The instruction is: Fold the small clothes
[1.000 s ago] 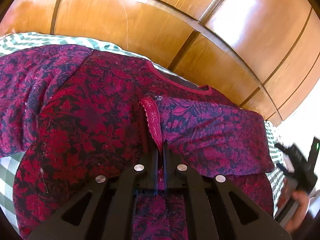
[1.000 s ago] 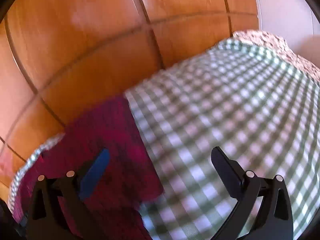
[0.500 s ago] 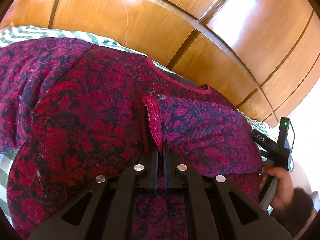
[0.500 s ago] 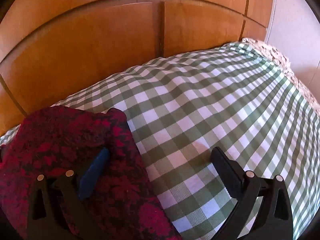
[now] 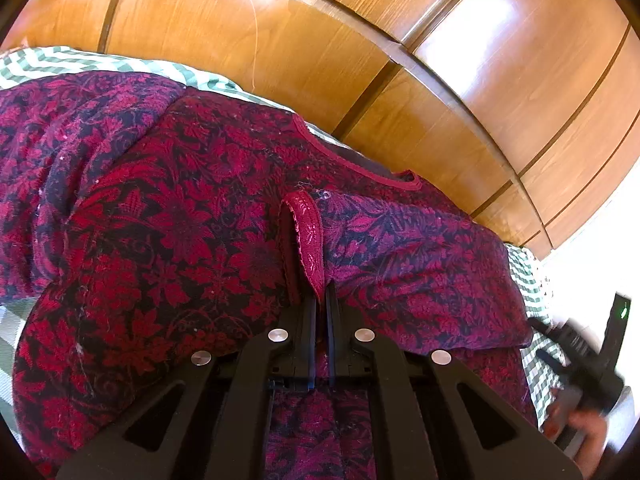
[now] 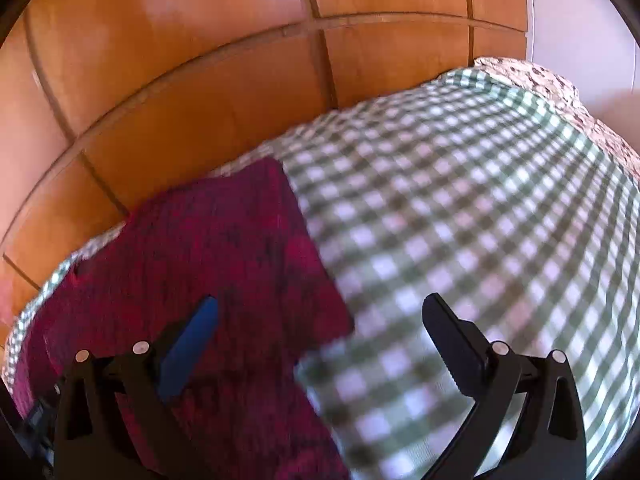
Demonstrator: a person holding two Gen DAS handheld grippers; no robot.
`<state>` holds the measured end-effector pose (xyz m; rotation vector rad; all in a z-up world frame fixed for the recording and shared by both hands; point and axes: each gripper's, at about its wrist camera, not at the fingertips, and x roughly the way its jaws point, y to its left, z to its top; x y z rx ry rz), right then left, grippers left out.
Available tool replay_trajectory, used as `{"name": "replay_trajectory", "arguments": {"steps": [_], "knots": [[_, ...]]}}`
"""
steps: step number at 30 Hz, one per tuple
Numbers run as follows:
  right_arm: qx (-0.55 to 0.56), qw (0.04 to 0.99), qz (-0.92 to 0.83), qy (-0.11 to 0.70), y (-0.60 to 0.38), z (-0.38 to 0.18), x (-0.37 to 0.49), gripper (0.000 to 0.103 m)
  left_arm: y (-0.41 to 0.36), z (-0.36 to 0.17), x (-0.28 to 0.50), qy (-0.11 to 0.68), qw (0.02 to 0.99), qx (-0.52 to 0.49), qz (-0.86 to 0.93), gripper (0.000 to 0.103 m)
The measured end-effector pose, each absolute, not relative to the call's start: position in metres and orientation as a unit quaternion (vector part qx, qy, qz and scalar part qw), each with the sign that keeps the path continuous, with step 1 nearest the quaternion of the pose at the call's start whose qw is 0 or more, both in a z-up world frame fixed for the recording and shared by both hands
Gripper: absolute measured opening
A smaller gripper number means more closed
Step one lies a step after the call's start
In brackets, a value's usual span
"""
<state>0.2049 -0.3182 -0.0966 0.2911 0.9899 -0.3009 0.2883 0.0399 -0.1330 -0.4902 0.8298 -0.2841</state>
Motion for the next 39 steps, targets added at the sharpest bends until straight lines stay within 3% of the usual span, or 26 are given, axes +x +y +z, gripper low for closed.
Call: {"name": "replay_trajectory", "arguments": {"steps": [6,9,13,17,33,39], "knots": [[0.081,0.87,-0.16,0.459,-0.299,-0.107,0.201,0.101,0.046,-0.13,0.288,0.4,0.872,-0.243,-0.14,0.004],[0.095,0.873,-0.155,0.452,-0.302,-0.107,0.196,0.101,0.051,-0.123,0.285,0.407,0.868,-0.248,-0.142,0.012],[0.138,0.872,-0.137,0.449,-0.313,-0.109,0.191,0.101,0.057,-0.11,0.267,0.406,0.868,-0.247,-0.141,0.066],[0.123,0.876,-0.144,0.443,-0.309,-0.107,0.193,0.101,0.072,-0.098,0.238,0.389,0.883,-0.235,-0.118,0.074],[0.136,0.877,-0.138,0.441,-0.313,-0.11,0.192,0.101,0.28,-0.105,0.13,0.282,0.836,-0.45,0.136,0.077],[0.136,0.876,-0.138,0.441,-0.313,-0.109,0.192,0.101,0.341,-0.126,0.098,0.235,0.785,-0.537,0.198,0.057]]}}
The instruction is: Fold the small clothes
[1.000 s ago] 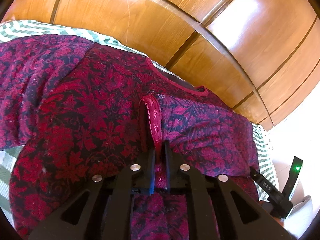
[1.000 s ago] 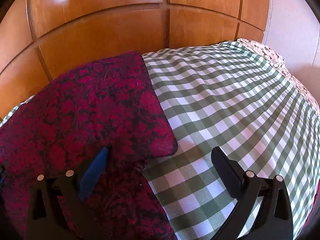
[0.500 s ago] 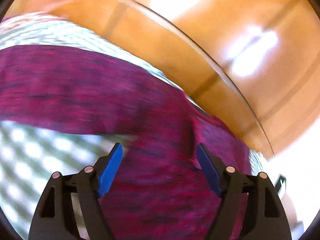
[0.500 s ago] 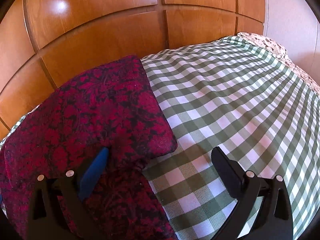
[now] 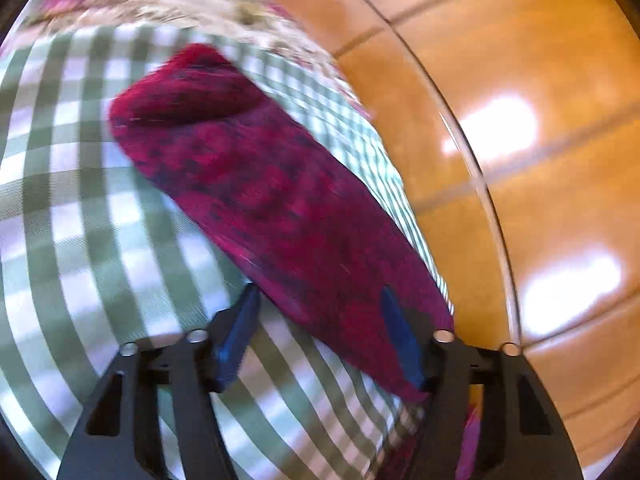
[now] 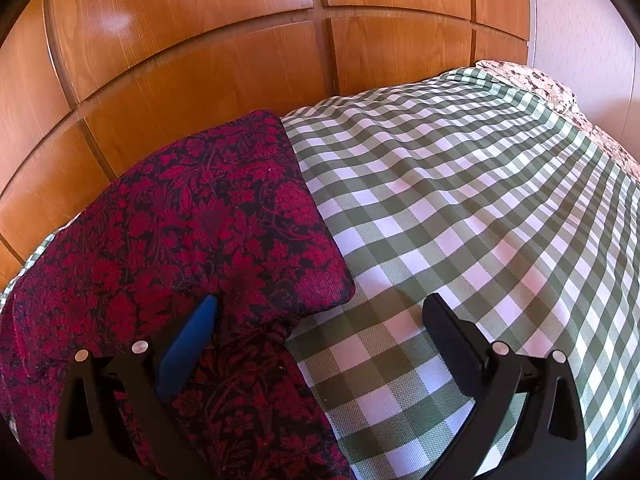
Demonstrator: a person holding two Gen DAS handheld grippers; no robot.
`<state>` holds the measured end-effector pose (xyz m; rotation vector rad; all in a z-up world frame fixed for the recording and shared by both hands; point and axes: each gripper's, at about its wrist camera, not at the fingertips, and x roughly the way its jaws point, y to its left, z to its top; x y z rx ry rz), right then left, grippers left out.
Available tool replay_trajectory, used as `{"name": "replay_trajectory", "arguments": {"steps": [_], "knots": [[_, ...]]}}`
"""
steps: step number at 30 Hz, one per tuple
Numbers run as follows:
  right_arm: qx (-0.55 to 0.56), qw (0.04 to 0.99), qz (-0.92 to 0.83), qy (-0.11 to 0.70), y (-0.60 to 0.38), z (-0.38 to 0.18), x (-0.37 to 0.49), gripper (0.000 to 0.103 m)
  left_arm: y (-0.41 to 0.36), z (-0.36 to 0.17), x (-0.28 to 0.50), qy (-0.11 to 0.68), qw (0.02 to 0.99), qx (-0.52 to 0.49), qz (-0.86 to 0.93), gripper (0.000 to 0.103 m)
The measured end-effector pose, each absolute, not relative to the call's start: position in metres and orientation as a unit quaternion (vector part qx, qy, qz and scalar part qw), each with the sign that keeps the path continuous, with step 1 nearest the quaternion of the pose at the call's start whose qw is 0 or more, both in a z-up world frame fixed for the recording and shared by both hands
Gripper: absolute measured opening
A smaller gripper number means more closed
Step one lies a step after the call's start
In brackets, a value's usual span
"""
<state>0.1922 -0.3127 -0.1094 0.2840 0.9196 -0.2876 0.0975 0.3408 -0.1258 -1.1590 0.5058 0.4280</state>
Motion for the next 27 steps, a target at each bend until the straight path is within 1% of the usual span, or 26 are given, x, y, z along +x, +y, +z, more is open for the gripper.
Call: {"name": "replay_trajectory", "arguments": {"steps": [1,2,6,7,8,9,11,15,22,27], "knots": [[0.136,0.876,-0.138,0.441,-0.313,-0.109,0.192,0.101,0.345,-0.128,0.097,0.23,0.782,-0.543,0.202,0.05],[0.136,0.876,-0.138,0.441,-0.313,-0.109,0.192,0.101,0.349,-0.131,0.097,0.227,0.779,-0.546,0.207,0.046],[0.137,0.876,-0.137,0.441,-0.313,-0.11,0.192,0.101,0.355,-0.129,0.111,0.244,0.788,-0.522,0.217,0.046],[0.137,0.876,-0.137,0.441,-0.313,-0.11,0.192,0.101,0.357,-0.127,0.113,0.247,0.79,-0.517,0.219,0.043],[0.137,0.876,-0.137,0.441,-0.313,-0.11,0.192,0.101,0.358,-0.125,0.116,0.249,0.791,-0.513,0.221,0.024],[0.137,0.876,-0.137,0.441,-0.313,-0.109,0.192,0.101,0.359,-0.124,0.118,0.254,0.793,-0.506,0.227,0.017],[0.138,0.876,-0.137,0.441,-0.313,-0.109,0.192,0.101,0.357,-0.117,0.127,0.259,0.803,-0.476,0.247,0.013],[0.14,0.876,-0.136,0.441,-0.314,-0.11,0.192,0.101,0.33,-0.077,0.135,0.231,0.853,-0.398,0.245,0.011],[0.141,0.876,-0.135,0.441,-0.314,-0.11,0.192,0.101,0.271,-0.012,0.163,0.173,0.916,-0.311,0.186,0.011],[0.141,0.876,-0.135,0.441,-0.314,-0.11,0.192,0.101,0.217,0.017,0.185,0.172,0.947,-0.243,0.119,0.011]]}}
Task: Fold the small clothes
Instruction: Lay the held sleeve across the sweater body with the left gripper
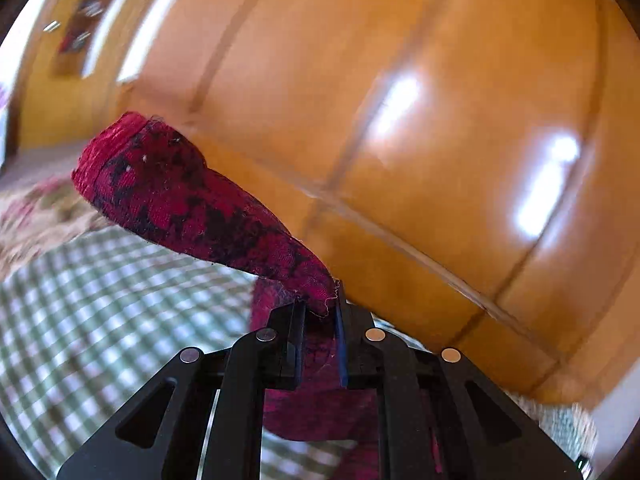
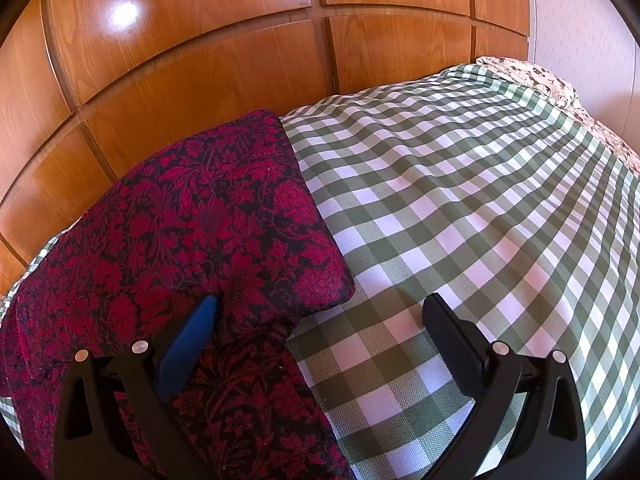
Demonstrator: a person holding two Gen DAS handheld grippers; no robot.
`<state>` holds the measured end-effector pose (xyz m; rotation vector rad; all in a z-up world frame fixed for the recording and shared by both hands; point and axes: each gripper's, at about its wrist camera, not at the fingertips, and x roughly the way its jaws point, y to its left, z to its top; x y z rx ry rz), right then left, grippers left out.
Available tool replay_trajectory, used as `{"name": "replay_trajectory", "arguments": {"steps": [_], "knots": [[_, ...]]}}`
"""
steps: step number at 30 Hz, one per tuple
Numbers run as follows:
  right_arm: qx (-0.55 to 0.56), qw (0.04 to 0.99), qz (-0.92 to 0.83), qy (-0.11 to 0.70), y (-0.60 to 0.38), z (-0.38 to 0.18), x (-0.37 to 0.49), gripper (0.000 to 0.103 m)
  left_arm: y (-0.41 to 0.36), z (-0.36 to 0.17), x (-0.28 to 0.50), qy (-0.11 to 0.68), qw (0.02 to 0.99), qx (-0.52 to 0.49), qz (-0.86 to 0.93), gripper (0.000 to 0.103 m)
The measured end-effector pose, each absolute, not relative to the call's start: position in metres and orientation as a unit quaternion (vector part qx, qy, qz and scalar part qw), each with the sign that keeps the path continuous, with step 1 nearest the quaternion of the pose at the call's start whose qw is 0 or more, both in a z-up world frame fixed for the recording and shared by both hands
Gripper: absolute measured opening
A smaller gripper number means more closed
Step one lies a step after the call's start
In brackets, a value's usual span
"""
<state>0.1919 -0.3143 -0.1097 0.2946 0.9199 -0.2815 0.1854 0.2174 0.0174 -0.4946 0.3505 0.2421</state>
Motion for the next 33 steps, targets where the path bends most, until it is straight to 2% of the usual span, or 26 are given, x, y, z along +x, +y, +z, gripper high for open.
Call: {"name": "replay_trajectory", "arguments": {"steps": [6,16,28,31,33], "knots": [[0.144,0.876,-0.134,0.44,-0.315,-0.108,0.191,0.101,0.145,0.021,0.222,0.207,0.965,-0.158,0.045,0.011],[0.158,0.875,-0.127,0.439,-0.312,-0.109,0.195,0.101,0.043,-0.01,0.243,0.261,0.963,-0.059,-0.022,0.011],[0.164,0.874,-0.128,0.439,-0.31,-0.11,0.196,0.101,-0.054,-0.088,0.258,0.369,0.917,0.134,-0.068,0.011],[0.164,0.874,-0.128,0.439,-0.311,-0.11,0.196,0.101,-0.064,-0.099,0.251,0.364,0.912,0.178,-0.065,0.013],[0.164,0.874,-0.128,0.439,-0.311,-0.11,0.196,0.101,-0.067,-0.102,0.248,0.359,0.911,0.195,-0.064,0.018]]}}
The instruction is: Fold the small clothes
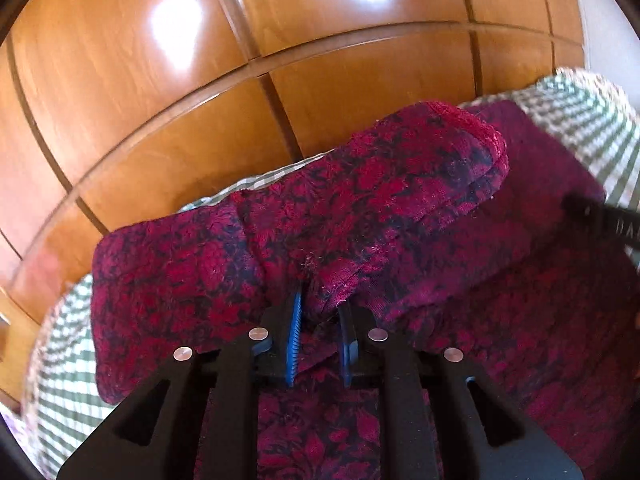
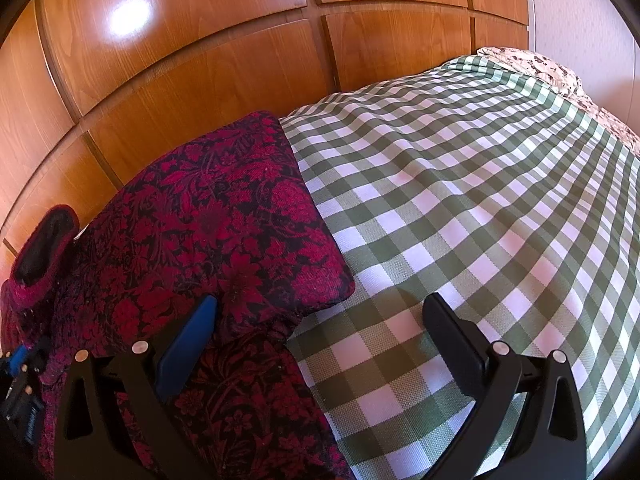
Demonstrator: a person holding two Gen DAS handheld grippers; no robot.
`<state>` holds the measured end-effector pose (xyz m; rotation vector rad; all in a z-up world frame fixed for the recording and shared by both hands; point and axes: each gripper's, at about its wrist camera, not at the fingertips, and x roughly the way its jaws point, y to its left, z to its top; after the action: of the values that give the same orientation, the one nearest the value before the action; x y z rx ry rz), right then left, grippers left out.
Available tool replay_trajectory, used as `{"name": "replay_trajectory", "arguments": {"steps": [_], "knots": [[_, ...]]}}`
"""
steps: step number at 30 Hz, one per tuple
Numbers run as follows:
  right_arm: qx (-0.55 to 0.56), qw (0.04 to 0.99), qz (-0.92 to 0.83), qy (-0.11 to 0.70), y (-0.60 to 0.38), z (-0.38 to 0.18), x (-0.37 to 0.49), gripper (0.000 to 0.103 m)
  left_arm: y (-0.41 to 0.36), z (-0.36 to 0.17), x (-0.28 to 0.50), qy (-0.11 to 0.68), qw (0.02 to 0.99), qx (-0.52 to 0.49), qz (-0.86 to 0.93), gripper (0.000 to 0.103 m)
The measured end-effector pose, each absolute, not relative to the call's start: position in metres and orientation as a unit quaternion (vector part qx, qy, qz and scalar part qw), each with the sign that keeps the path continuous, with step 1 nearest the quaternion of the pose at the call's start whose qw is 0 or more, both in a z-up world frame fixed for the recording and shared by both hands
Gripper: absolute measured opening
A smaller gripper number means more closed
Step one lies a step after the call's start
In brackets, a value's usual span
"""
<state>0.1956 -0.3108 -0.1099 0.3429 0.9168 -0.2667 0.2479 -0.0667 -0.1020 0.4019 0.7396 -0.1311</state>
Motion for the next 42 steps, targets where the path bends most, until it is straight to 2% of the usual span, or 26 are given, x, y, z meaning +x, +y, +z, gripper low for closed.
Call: {"name": "replay_trajectory", "arguments": {"steps": [3,4,6,7,8,14,18,22,29,35,39,42], "knots": [[0.165,0.874,-0.127,0.439,-0.311,-0.11,0.196,0.101,-0.066,-0.102,0.243,0.36,0.911,0.189,-0.068,0.024],[0.164,0.874,-0.127,0.439,-0.311,-0.11,0.196,0.101,-0.066,-0.1,0.241,0.361,0.912,0.181,-0.072,0.03],[0.165,0.874,-0.127,0.439,-0.311,-0.11,0.195,0.101,-0.062,-0.094,0.237,0.362,0.915,0.148,-0.102,0.053],[0.165,0.874,-0.127,0.439,-0.311,-0.11,0.195,0.101,-0.06,-0.092,0.232,0.361,0.915,0.12,-0.133,0.069],[0.165,0.874,-0.127,0.439,-0.311,-0.11,0.195,0.101,-0.059,-0.09,0.228,0.358,0.915,0.104,-0.153,0.07],[0.166,0.874,-0.126,0.438,-0.312,-0.11,0.195,0.101,-0.079,-0.091,0.199,0.33,0.916,0.123,-0.192,0.07],[0.166,0.874,-0.127,0.438,-0.313,-0.11,0.194,0.101,-0.07,-0.089,0.19,0.332,0.92,0.093,-0.185,0.07],[0.167,0.874,-0.126,0.438,-0.314,-0.11,0.193,0.101,-0.036,-0.086,0.188,0.33,0.932,0.024,-0.151,0.075],[0.162,0.875,-0.13,0.436,-0.308,-0.11,0.196,0.101,0.042,-0.087,0.191,0.327,0.938,-0.104,-0.045,0.075],[0.16,0.877,-0.132,0.433,-0.306,-0.108,0.195,0.101,0.084,-0.1,0.197,0.35,0.925,-0.14,0.047,0.075],[0.134,0.906,-0.138,0.377,-0.295,-0.086,0.171,0.101,0.106,-0.127,0.199,0.385,0.899,-0.202,0.05,0.075],[0.11,0.933,-0.087,0.332,-0.27,-0.068,0.161,0.101,0.112,-0.129,0.196,0.377,0.898,-0.222,0.039,0.078]]}}
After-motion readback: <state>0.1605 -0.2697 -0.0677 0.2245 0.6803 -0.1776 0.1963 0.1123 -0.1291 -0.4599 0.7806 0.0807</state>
